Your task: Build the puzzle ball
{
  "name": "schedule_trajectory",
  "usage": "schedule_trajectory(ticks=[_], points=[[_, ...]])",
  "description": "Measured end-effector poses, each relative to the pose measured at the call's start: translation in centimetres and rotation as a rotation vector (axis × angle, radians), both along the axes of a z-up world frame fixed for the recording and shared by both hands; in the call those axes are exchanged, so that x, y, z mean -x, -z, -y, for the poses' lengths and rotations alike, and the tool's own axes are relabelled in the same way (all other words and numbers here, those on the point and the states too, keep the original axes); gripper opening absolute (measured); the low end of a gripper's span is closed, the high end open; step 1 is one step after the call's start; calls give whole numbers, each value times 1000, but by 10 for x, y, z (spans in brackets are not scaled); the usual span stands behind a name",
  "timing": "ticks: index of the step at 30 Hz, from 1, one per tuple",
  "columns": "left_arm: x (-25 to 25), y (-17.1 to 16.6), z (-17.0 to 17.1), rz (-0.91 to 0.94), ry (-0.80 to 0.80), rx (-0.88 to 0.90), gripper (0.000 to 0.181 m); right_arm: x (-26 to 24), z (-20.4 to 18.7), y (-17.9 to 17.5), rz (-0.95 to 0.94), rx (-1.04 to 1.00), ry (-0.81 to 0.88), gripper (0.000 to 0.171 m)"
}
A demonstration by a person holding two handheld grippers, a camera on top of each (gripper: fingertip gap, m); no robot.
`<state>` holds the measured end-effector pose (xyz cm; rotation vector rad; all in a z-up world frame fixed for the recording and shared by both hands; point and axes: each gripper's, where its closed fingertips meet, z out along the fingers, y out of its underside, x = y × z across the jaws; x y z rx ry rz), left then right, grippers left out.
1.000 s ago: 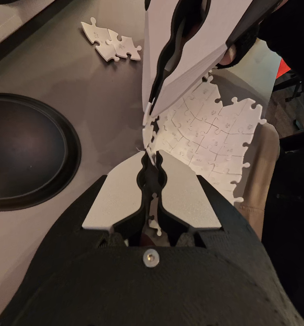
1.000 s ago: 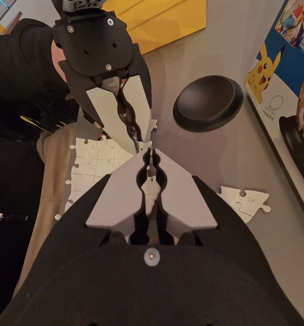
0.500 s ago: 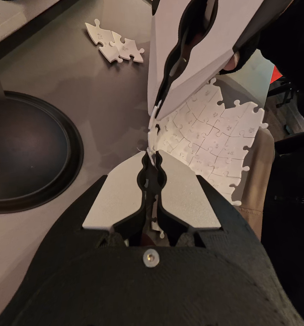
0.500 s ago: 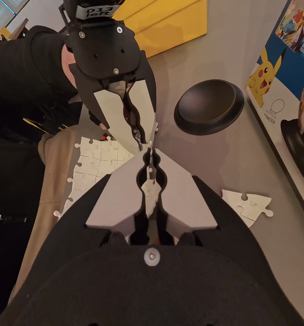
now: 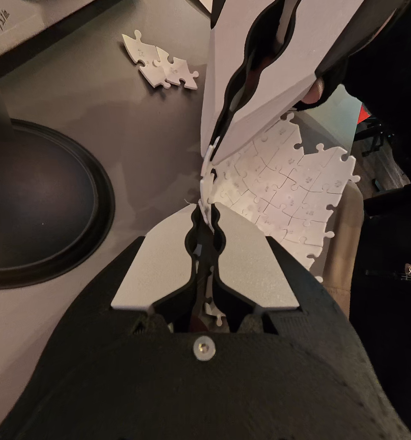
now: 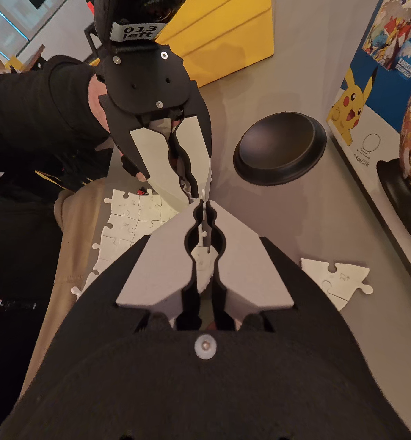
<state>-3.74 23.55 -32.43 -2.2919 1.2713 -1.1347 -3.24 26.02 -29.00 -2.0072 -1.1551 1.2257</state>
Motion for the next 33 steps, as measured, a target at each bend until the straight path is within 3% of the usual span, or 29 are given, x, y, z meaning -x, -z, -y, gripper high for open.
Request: schedule_trajectory(ticks=[33], points=[[0, 2, -3, -7, -8, -2, 8, -7, 0, 13, 150, -37, -14, 2]])
